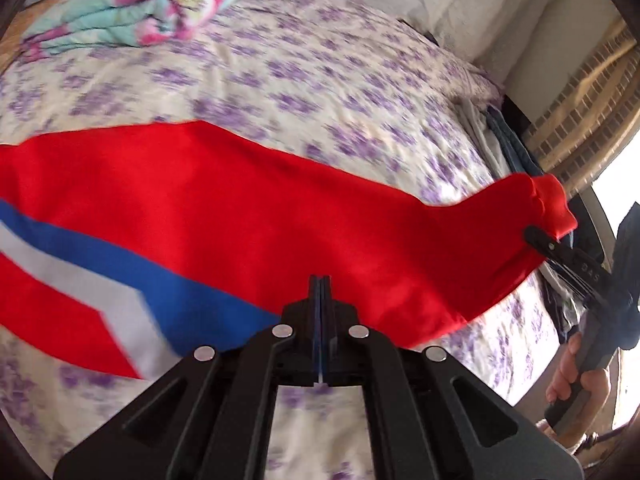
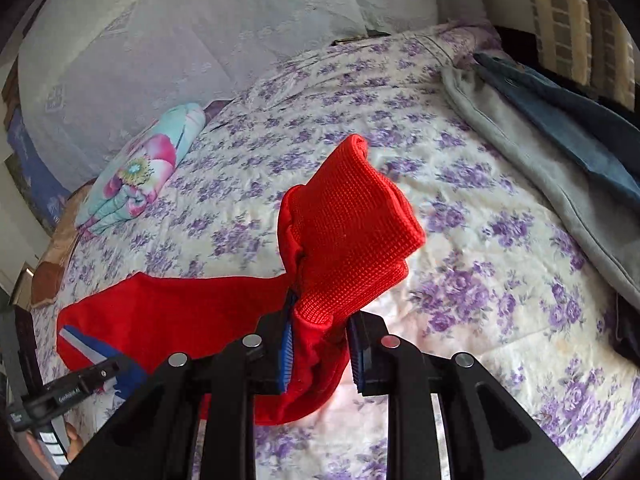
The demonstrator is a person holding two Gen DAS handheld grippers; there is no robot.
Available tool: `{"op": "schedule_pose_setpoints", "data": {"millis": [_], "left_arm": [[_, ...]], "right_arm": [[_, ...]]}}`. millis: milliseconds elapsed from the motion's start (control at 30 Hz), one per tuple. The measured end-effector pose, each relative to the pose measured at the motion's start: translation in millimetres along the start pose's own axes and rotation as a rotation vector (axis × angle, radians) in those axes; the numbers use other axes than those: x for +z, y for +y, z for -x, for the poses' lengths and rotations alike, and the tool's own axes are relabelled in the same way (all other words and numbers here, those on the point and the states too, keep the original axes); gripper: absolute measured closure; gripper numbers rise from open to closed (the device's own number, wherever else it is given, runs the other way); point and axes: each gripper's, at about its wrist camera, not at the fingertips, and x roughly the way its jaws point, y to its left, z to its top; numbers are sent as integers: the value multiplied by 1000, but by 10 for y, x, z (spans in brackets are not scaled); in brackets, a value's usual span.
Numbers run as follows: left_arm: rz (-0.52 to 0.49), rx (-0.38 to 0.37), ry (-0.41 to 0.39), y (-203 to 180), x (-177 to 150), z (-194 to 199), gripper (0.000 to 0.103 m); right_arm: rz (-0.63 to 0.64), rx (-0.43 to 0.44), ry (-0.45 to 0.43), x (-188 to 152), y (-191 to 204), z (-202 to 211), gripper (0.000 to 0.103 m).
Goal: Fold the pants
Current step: 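Lift the cuffs with the right gripper toward the waistband while the left gripper holds the waistband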
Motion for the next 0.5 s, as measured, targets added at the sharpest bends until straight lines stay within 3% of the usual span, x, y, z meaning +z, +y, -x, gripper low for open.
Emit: {"op": "schedule_pose_setpoints", "data": {"millis": [133, 267, 333, 400, 467, 500], "left_arm": [[97, 143, -92, 694, 134, 403, 103], [167, 146, -48, 1185, 165, 402, 103], [180, 162, 1, 1285, 125, 247, 103], [189, 147, -11, 1336, 61, 169, 103], [172, 144, -29, 1329, 37, 177, 103], [169, 141, -31, 1332, 38, 176, 103]], "right_arm": [[134, 81, 18, 49, 648, -81, 80], [299, 99, 69, -97, 1414, -387, 80], [373, 94, 110, -256, 1730, -585, 80], [429, 77, 157, -453, 1954, -786, 80], [455, 61, 224, -644, 2078, -985, 70], [465, 57, 245, -719, 2124, -1049, 56]]}}
